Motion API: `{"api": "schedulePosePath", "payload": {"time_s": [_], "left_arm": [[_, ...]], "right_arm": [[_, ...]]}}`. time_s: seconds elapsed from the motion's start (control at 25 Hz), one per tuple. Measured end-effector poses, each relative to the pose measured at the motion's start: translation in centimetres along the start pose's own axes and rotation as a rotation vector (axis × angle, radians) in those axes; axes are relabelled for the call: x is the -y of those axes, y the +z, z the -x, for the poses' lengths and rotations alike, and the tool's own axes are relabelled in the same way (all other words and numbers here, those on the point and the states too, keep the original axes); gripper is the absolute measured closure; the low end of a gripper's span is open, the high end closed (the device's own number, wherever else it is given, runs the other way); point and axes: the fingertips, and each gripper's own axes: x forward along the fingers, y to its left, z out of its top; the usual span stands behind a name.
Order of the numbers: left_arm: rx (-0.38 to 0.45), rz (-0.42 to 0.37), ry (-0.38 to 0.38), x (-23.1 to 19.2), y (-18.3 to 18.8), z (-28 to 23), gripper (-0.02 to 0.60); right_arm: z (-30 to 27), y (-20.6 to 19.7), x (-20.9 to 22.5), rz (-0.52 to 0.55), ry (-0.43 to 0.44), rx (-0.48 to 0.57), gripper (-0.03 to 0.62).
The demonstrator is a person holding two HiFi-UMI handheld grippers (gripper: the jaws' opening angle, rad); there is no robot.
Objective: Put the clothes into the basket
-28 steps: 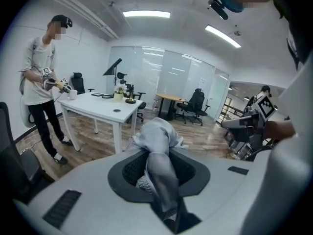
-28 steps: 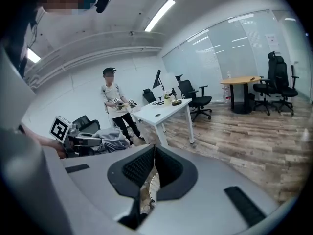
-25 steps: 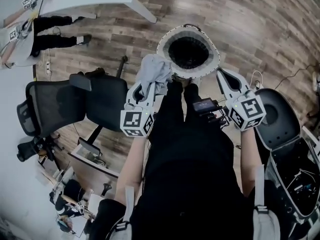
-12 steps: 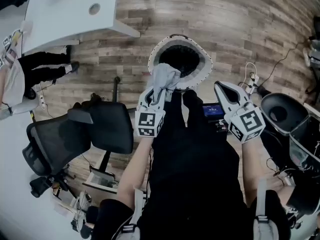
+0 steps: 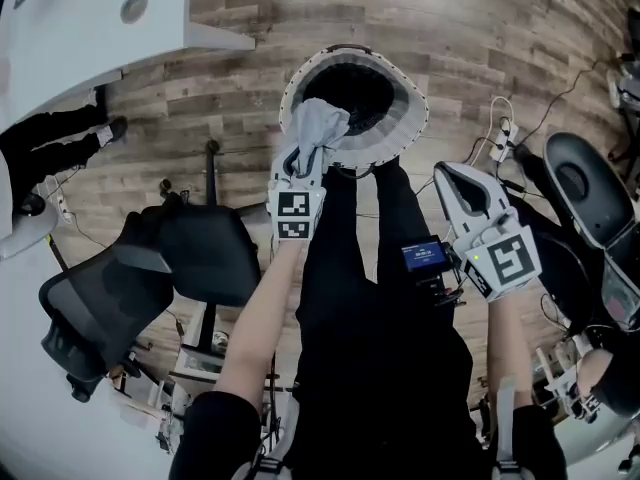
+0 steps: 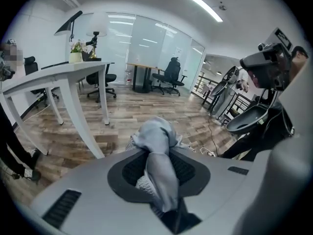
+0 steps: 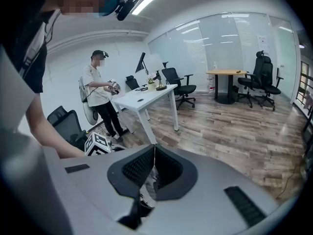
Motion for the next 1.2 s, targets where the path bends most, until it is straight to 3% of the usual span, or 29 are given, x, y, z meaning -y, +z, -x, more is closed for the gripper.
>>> {"api": "schedulePosePath", "payload": {"time_s": [0.48,0.6,0.76,0.92,1.2], "left_arm": [[-0.161,0.012,0.126,-4.8,-9.3,-13.7,0.486],[-0.227,0.084,0.19,-5.5,-11.5,-16.2,0.486],[-0.261,0.272,0.29,-7.0,-13.8,-18.4,0.486],[-0.32,0.425,0.32,-8.2,-16.5,-22.0,0.483],[-0.406,0.439,0.351,-9.5,-20.5,-28.3,0.482]], "right_arm": [[-9.8,-6.2,4.0,-0.026,0.165,-0.09,0.577],[-10.8,-8.9,5.7,-0.032,0.189,-0.129,0.577],[-11.7,-10.6,7.0,-0.062,0.211,-0.149,0.577],[-12.8,-11.6,8.1,-0.105,0.231,-0.153,0.577],[-15.3,-15.2,10.5,-0.142,0.26,-0.197,0.577]]}}
